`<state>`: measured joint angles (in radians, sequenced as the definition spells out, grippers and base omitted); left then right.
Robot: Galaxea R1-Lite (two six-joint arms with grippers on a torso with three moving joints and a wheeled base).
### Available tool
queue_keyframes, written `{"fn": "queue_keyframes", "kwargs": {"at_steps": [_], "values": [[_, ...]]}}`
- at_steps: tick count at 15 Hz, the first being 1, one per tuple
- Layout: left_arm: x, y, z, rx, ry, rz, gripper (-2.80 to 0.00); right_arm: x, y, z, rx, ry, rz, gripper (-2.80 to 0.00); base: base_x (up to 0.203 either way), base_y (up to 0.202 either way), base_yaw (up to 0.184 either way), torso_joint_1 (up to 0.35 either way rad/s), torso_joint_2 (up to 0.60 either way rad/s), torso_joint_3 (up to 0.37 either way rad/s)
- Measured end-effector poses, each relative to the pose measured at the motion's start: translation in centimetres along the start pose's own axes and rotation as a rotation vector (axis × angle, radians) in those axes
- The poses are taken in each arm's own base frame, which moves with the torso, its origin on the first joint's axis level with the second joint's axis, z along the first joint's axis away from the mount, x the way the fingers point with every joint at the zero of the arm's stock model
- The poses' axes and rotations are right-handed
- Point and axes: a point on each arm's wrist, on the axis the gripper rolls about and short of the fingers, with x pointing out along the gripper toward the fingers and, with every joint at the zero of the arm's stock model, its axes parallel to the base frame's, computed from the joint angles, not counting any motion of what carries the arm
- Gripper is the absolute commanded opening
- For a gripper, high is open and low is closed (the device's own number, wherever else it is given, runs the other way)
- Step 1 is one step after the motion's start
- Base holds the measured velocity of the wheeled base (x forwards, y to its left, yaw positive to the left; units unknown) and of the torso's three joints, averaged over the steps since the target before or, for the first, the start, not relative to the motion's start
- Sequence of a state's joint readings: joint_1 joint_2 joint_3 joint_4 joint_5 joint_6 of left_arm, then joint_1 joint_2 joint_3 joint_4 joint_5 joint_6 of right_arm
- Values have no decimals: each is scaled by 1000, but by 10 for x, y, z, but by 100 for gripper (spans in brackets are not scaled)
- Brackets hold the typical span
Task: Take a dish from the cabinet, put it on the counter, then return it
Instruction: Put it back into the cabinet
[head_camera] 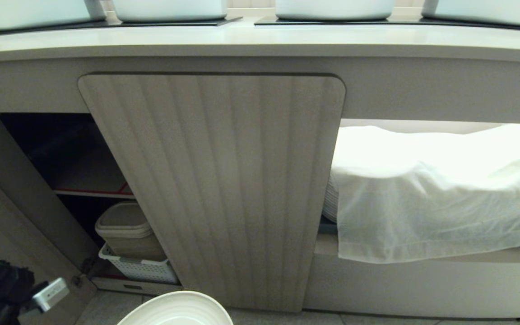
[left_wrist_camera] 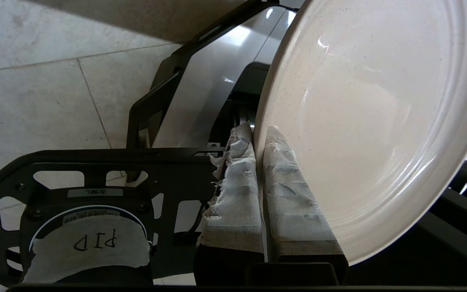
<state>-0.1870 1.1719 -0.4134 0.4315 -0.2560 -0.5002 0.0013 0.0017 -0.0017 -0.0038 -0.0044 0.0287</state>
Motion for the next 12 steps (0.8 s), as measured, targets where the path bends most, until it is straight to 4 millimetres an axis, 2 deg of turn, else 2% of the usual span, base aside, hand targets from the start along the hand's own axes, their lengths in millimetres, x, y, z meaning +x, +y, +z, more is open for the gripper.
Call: {"fn": "queue_keyframes", "kwargs": {"at_steps": [12], "values": [[1, 2, -2, -10, -4, -9, -280, 0, 0, 0, -1, 0, 0, -280, 0, 0, 0, 0, 0, 0]]}}
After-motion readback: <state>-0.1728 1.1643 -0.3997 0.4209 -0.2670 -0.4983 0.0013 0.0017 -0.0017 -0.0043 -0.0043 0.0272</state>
